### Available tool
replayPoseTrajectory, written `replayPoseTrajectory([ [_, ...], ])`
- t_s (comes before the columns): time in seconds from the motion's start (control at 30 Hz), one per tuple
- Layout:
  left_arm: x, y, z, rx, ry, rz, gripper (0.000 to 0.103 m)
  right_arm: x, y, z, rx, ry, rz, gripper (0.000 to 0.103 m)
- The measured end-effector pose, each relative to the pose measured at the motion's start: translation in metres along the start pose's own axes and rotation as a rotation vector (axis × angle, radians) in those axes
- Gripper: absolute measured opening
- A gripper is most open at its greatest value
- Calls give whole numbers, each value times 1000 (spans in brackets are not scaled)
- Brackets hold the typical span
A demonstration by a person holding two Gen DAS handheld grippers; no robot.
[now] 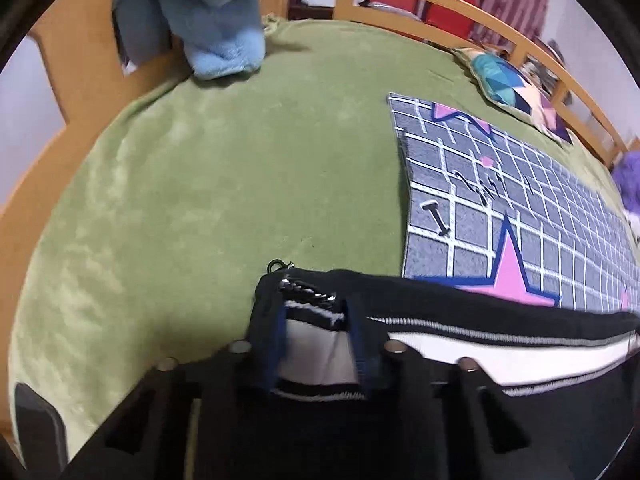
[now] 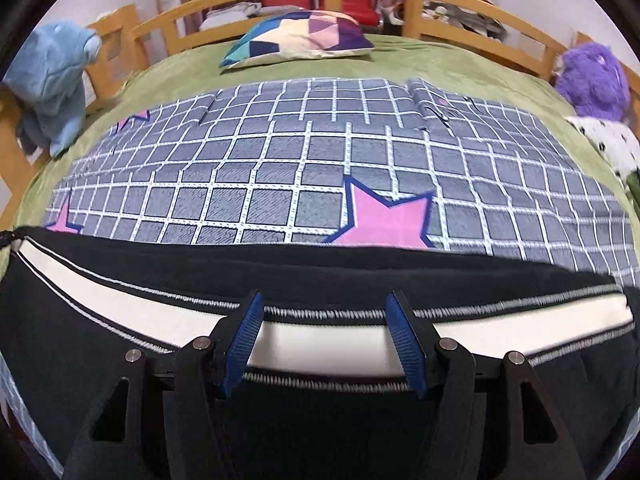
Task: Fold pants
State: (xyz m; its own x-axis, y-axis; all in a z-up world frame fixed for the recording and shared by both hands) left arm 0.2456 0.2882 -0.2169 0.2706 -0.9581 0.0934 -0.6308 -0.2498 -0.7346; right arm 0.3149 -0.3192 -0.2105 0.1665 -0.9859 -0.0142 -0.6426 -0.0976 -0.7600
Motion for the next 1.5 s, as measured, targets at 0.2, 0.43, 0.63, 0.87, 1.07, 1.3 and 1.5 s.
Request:
replayPoseTrajectory([
  [0.2, -1, -5, -12, 12, 32, 14, 22, -16, -15, 34, -29, -59, -65, 70],
  [0.43, -4, -5, -10, 7, 45, 32, 26, -25, -10, 63, -170, -165, -196, 63],
  [0.63, -7, -5, 0, 7, 16, -19, 32, -43, -3, 48, -178, -193, -342, 5],
  [0.87, -17, -18, -25, 97, 70, -71, 18, -31, -21, 19, 2, -188, -211, 3],
  [1.07, -25, -30, -17, 99, 82, -136, 18, -30, -22, 38, 27, -185, -130, 3],
  [1.3, -16, -14, 13, -18, -21, -77, 26, -22, -10, 66, -30, -165, -56, 6],
  [1.5, -27, -18, -53, 59, -10, -89, 62, -26, -18, 7, 41, -72, -70, 36],
])
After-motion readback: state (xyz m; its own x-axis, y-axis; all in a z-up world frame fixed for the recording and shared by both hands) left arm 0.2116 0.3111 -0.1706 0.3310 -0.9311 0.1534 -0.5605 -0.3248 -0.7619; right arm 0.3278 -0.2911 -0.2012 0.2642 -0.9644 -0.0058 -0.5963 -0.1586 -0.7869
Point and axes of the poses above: each gripper's, at about its wrist camera, not at the fingertips, and z roughly the way its jaws point, x to its right, y to its underside, the point moved 1 cm from there along z, roughly the way its jaws point, and after that the axes turned 14 degrees about x, right-handed, at the moved point
